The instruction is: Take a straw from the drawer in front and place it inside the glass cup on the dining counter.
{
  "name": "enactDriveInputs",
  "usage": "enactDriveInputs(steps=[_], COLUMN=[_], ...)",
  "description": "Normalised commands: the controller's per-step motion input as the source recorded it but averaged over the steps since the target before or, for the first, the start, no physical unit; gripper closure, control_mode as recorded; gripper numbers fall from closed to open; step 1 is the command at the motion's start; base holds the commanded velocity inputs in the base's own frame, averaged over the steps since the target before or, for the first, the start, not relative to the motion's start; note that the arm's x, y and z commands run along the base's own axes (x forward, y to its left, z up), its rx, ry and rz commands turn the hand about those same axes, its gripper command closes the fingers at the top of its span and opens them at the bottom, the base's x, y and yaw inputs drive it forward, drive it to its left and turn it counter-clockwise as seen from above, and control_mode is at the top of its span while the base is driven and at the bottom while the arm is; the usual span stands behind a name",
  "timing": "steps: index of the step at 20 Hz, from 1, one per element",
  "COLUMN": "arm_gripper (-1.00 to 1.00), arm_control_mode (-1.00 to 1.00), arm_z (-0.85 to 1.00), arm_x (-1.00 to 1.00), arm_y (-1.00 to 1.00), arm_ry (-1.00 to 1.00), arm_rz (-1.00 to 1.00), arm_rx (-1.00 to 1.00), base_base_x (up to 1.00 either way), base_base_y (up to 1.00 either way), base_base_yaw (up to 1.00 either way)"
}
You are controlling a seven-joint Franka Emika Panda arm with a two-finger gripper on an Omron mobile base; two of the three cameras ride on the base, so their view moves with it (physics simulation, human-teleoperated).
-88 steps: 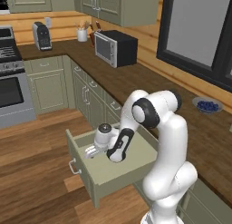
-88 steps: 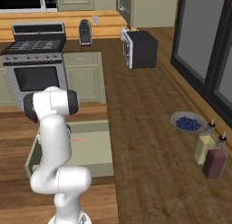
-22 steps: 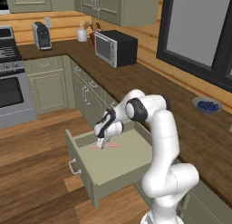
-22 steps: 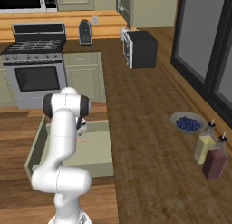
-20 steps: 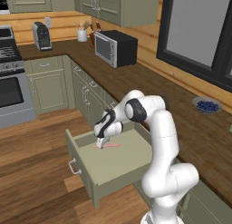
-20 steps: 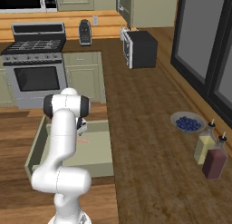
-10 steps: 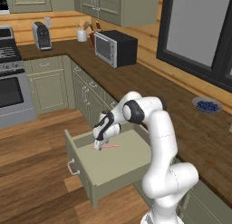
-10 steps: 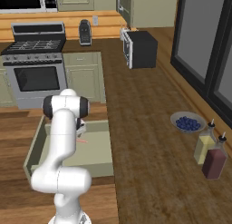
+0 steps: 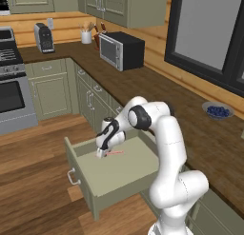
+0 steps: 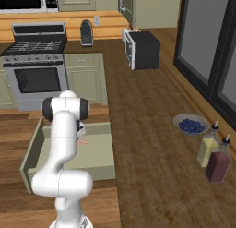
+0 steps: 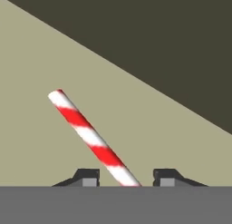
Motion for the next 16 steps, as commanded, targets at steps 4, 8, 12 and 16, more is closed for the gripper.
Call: enactDriveInputs(steps=[4, 8, 12, 16], arm_gripper=[1.0, 1.0, 1.0, 1.0], arm_control_mode=[-1.0, -1.0, -1.0, -1.0], arm_z=[-0.17, 0.01, 0.65, 1.0], arm_x=[-0.66, -0.8, -0.84, -0.36], arm_y=[0.0, 0.0, 0.0, 0.0], arm_ry=[0.0, 0.0, -0.06, -0.08], arm_rz=[0.0, -0.01, -0.07, -0.16], arm_rx=[0.0, 0.0, 0.0, 0.0], base_base_x=[0.0, 0.0, 0.0, 0.0], base_base_y=[0.0, 0.0, 0.0, 0.0], base_base_yaw=[0.0, 0.0, 0.0, 0.0])
